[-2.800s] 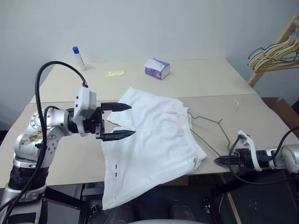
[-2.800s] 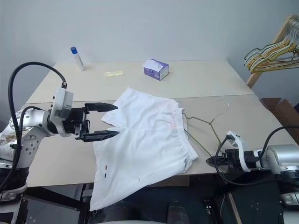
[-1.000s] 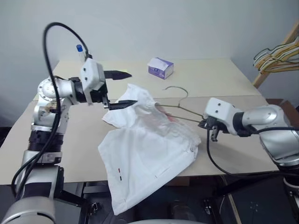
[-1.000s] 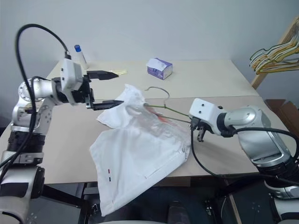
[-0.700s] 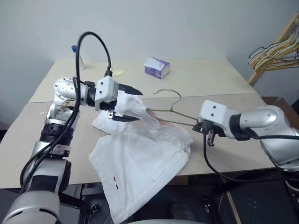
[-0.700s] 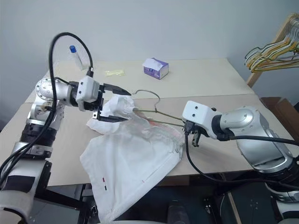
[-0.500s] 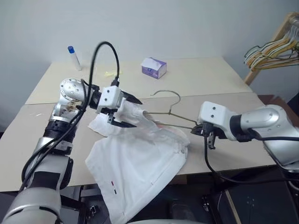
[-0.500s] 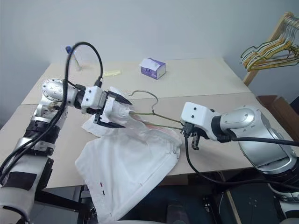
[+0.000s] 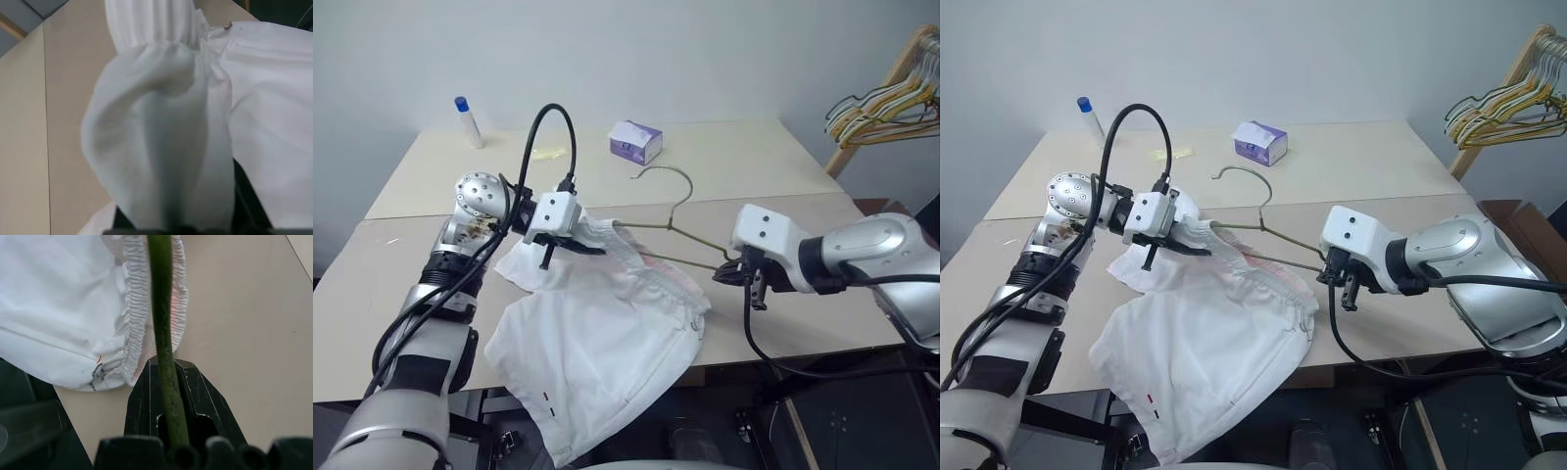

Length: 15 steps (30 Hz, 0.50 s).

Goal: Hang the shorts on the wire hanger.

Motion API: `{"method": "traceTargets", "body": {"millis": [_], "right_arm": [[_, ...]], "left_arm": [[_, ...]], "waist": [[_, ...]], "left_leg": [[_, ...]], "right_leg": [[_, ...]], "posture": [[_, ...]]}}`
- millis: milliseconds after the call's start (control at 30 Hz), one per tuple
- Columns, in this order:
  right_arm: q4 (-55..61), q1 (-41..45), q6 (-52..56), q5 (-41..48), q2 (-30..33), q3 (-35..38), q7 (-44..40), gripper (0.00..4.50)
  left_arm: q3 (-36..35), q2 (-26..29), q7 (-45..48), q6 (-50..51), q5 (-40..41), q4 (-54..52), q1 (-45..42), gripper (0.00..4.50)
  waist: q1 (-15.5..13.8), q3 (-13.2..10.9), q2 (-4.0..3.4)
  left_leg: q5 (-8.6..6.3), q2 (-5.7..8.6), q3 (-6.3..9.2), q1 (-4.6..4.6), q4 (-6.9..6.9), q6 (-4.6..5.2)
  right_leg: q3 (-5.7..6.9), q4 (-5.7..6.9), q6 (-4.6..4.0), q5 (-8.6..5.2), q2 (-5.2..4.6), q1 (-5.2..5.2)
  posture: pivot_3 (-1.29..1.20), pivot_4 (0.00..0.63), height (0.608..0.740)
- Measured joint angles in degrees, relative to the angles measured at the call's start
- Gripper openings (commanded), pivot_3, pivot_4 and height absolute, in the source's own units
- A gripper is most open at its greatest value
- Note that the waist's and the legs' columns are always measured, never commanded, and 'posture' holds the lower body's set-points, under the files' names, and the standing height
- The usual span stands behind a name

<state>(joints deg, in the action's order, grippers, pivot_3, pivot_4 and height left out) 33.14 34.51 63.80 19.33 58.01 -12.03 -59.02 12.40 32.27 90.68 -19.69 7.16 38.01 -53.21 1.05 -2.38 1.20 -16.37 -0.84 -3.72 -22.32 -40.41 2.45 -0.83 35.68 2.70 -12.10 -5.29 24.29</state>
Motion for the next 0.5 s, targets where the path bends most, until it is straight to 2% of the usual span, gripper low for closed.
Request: {"method": "traceTargets", "body": {"millis": [67, 200, 367, 500], "right_arm": [[-0.03, -0.95, -1.96, -0.04, 0.19, 0.68, 0.22, 0.0], [0.11, -3.88, -5.59, 0.56, 0.03, 2.7, 0.54, 1.24], [-0.92, -9.1, -7.1, 1.15, 0.01, 6.74, 2.74, 3.05], [-3.37, -16.26, -7.11, 1.76, 0.03, 17.29, 5.06, 4.47]], "left_arm": [[-0.32, -0.02, -0.13, 1.34, 0.31, -0.52, 0.12, 0.03], [-1.4, 0.22, -1.12, 5.88, 1.53, -3.43, 2.31, 0.0], [-2.91, 1.64, -2.29, 11.2, 3.03, -7.15, 5.29, 0.0], [-5.07, 3.24, -3.81, 15.13, 4.54, -10.11, 7.16, 0.0]], "waist": [[0.0, 0.0, 0.0], [0.0, 0.0, 0.0], [-0.03, 0.01, 0.01], [-0.35, 0.01, 0.02]], "left_leg": [[0.0, 0.0, 0.02, 0.0, 0.0, 0.01], [-0.01, 0.0, 0.06, 0.03, 0.0, 0.01], [0.0, 0.0, 0.13, 0.04, -0.01, 0.01], [-0.01, 0.01, 0.18, 0.04, -0.01, 0.01]], "right_leg": [[0.0, 0.0, 0.01, 0.0, 0.01, -0.01], [-0.02, 0.04, 0.01, 0.0, 0.01, -0.02], [-0.04, 0.06, 0.01, 0.0, 0.0, -0.02], [-0.02, 0.05, 0.01, 0.0, 0.0, -0.05]], "posture": [[-0.05, 0.0, 0.74], [-0.05, 0.0, 0.74], [-0.04, 0.0, 0.74], [-0.04, 0.0, 0.74]]}}
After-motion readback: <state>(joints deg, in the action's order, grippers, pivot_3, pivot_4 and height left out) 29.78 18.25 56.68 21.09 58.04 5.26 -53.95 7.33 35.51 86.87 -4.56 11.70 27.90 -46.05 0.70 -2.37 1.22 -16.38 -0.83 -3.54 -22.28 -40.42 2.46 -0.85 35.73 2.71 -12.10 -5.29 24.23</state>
